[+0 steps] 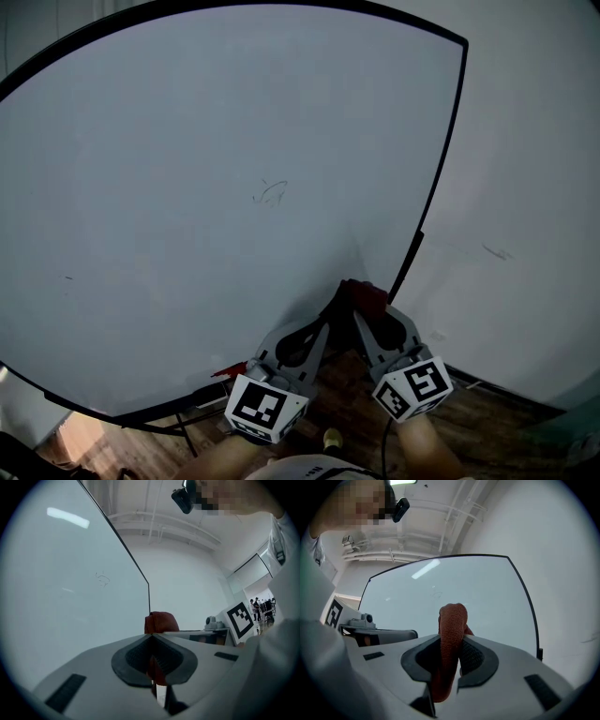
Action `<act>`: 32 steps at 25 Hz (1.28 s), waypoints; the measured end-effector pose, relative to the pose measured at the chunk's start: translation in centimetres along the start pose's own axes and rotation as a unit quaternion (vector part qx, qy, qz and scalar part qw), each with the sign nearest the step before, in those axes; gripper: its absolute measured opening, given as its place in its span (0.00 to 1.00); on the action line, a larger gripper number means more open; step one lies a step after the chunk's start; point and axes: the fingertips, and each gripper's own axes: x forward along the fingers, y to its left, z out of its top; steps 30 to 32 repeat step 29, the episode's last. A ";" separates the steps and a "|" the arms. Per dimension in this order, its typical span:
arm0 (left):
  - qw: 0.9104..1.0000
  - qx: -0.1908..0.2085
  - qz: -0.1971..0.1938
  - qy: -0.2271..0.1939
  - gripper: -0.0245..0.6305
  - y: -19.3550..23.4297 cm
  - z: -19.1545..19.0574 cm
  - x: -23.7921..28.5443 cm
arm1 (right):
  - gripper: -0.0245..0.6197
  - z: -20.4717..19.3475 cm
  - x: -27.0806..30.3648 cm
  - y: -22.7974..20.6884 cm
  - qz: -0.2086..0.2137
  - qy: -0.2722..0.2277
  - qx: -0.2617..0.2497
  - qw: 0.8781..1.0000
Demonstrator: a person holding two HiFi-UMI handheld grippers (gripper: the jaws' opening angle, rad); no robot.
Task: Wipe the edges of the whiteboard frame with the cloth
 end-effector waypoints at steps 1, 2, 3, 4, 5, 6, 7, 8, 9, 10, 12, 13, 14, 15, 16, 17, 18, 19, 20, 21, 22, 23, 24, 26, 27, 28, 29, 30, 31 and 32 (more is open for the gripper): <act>1.000 -0.002 0.000 0.002 0.05 0.0 -0.2 -0.3 | 0.16 -0.4 0.0 0.4 -0.001 0.003 0.002 1.000; 1.000 -0.004 0.001 0.005 0.05 0.1 -0.5 -0.7 | 0.16 -0.7 -0.1 0.7 -0.002 0.005 0.003 1.000; 1.000 -0.006 0.002 0.009 0.05 0.2 -0.7 -1.0 | 0.16 -0.9 -0.2 0.9 -0.003 0.007 0.003 1.000; 1.000 -0.007 0.002 0.011 0.05 0.2 -0.9 -1.2 | 0.16 -1.1 -0.2 1.2 -0.005 0.008 0.003 1.000; 1.000 -0.007 0.002 0.013 0.05 0.2 -1.1 -1.5 | 0.16 -1.3 -0.3 1.4 -0.006 0.010 0.002 1.000; 1.000 -0.007 0.001 0.014 0.05 0.2 -1.2 -1.7 | 0.16 -1.4 -0.4 1.6 -0.007 0.010 0.002 1.000; 1.000 -0.009 0.001 0.016 0.05 0.2 -1.4 -2.0 | 0.16 -1.6 -0.6 1.8 -0.008 0.011 0.003 1.000; 1.000 -0.013 0.001 0.019 0.05 0.1 -1.6 -2.3 | 0.16 -1.7 -0.7 2.1 -0.008 0.011 0.005 1.000; 1.000 -0.018 0.002 0.022 0.05 0.1 -1.8 -2.6 | 0.16 -1.9 -0.8 2.4 -0.009 0.012 0.007 1.000; 0.999 -0.021 0.003 0.024 0.05 0.2 -1.9 -2.9 | 0.16 -2.1 -0.9 2.7 -0.009 0.014 0.009 1.000; 0.999 -0.022 0.005 0.025 0.05 0.4 -2.0 -3.4 | 0.16 -2.4 -0.9 3.3 -0.007 0.016 0.011 1.000; 0.999 -0.022 0.006 0.025 0.05 0.4 -2.0 -3.6 | 0.16 -2.5 -1.0 3.6 -0.006 0.017 0.011 1.000; 0.999 -0.020 0.006 0.025 0.05 0.5 -2.0 -3.8 | 0.16 -2.5 -1.0 3.8 -0.006 0.017 0.011 1.000; 1.000 -0.019 0.006 0.024 0.05 0.5 -1.9 -4.0 | 0.16 -2.5 -1.1 4.0 -0.006 0.017 0.010 1.000; 1.000 -0.018 0.005 0.024 0.05 0.4 -1.8 -4.1 | 0.16 -2.5 -1.1 4.3 -0.006 0.017 0.010 1.000; 1.000 -0.018 0.005 0.024 0.05 0.4 -1.8 -4.3 | 0.16 -2.4 -1.2 4.4 -0.005 0.016 0.010 1.000; 1.000 -0.017 0.005 0.025 0.05 0.4 -1.9 -4.5 | 0.16 -2.4 -1.2 4.6 -0.005 0.016 0.009 1.000; 1.000 -0.017 0.006 0.025 0.05 0.4 -2.0 -4.6 | 0.16 -2.3 -1.3 4.7 -0.005 0.017 0.008 1.000; 1.000 -0.017 0.006 0.025 0.05 0.3 -2.0 -4.7 | 0.16 -2.3 -1.4 4.9 -0.005 0.017 0.008 1.000; 1.000 -0.017 0.006 0.025 0.05 0.3 -1.9 -4.8 | 0.16 -2.3 -1.4 5.0 -0.005 0.017 0.008 1.000; 1.000 -0.017 0.006 0.025 0.05 0.2 -1.8 -4.9 | 0.16 -2.2 -1.5 5.2 -0.004 0.017 0.007 1.000; 1.000 -0.017 0.006 0.025 0.05 0.2 -1.8 -5.0 | 0.16 -2.1 -1.6 5.3 -0.003 0.016 0.006 1.000; 1.000 -0.016 0.007 0.025 0.05 0.2 -1.8 -5.1 | 0.16 -2.1 -1.6 5.4 -0.003 0.016 0.006 1.000; 1.000 -0.014 0.007 0.025 0.05 0.1 -1.7 -5.4 | 0.16 -2.1 -1.8 5.6 -0.003 0.017 0.006 1.000; 1.000 -0.013 0.007 0.025 0.05 0.1 -1.7 -5.5 | 0.16 -2.1 -1.8 5.7 -0.003 0.017 0.006 1.000; 1.000 -0.012 0.007 0.026 0.05 0.0 -1.6 -5.6 | 0.16 -2.1 -1.9 5.8 -0.003 0.017 0.006 1.000; 1.000 -0.012 0.007 0.025 0.05 0.0 -1.6 -5.7 | 0.16 -2.1 -2.0 5.9 -0.003 0.017 0.005 1.000; 1.000 -0.012 0.007 0.025 0.05 0.0 -1.6 -5.7 | 0.16 -2.1 -2.0 5.9 -0.003 0.017 0.005 1.000; 1.000 -0.012 0.007 0.025 0.05 0.0 -1.6 -5.7 | 0.16 -2.1 -2.0 5.9 -0.003 0.017 0.005 1.000; 1.000 -0.012 0.007 0.025 0.05 0.0 -1.6 -5.7 | 0.16 -2.1 -2.0 5.9 -0.003 0.017 0.005 1.000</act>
